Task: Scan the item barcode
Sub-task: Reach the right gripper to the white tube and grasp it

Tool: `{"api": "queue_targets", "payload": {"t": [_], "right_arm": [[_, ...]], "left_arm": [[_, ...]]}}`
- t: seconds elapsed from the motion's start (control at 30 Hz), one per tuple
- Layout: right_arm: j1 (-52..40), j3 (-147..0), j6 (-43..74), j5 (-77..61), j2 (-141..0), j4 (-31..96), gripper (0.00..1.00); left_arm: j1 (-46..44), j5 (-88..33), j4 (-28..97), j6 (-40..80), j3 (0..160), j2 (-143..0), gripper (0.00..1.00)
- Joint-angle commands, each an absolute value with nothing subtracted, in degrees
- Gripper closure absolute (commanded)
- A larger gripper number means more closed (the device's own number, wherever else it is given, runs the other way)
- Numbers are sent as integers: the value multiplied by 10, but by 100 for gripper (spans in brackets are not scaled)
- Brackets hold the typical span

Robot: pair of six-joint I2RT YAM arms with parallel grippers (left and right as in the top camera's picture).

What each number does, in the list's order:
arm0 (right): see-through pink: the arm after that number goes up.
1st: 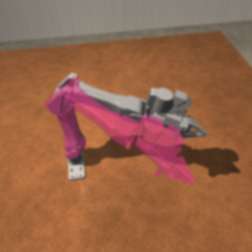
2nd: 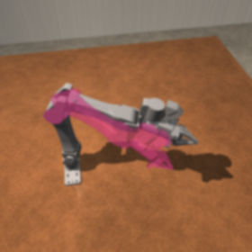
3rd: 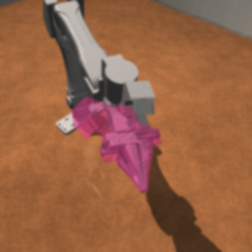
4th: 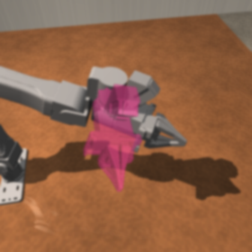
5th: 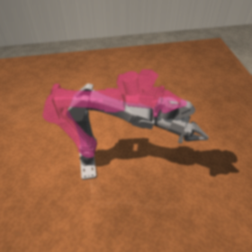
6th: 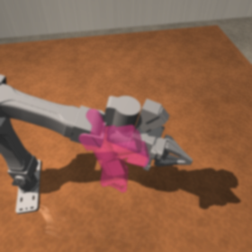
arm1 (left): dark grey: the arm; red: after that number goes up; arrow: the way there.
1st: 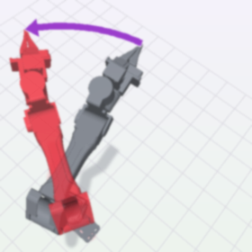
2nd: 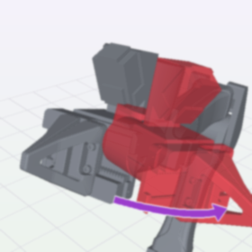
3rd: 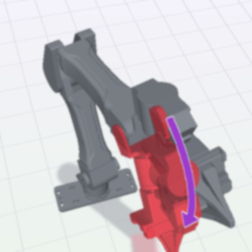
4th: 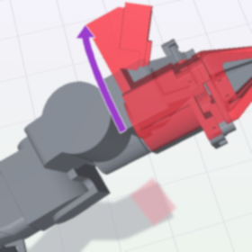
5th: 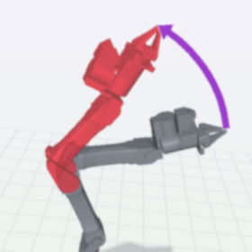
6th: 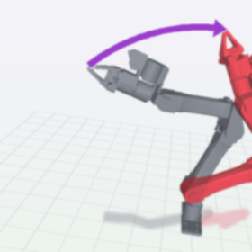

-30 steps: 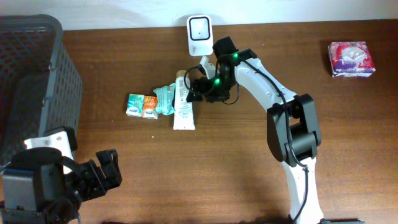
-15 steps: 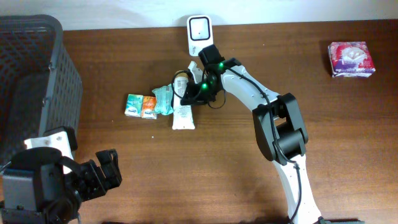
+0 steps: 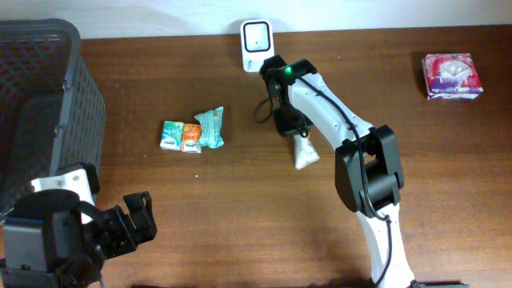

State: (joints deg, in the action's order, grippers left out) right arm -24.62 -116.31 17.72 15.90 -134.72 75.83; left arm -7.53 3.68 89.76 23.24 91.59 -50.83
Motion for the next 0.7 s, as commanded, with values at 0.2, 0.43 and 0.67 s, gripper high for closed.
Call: {"api": "queue_targets", "payload": {"t": [0.2,0.43,0.67], "right_arm": [[-248,-1072,215,288,-1326,722,92],[-324,-1087,215,225,-1326,721,21],[-378,-1104,208,225,-1326,719,4]], "left_arm": [[-74,43,897,236,917,-508,1],[-74,43,897,236,917,-508,1],[-74,43,897,236,917,-508,1]]}}
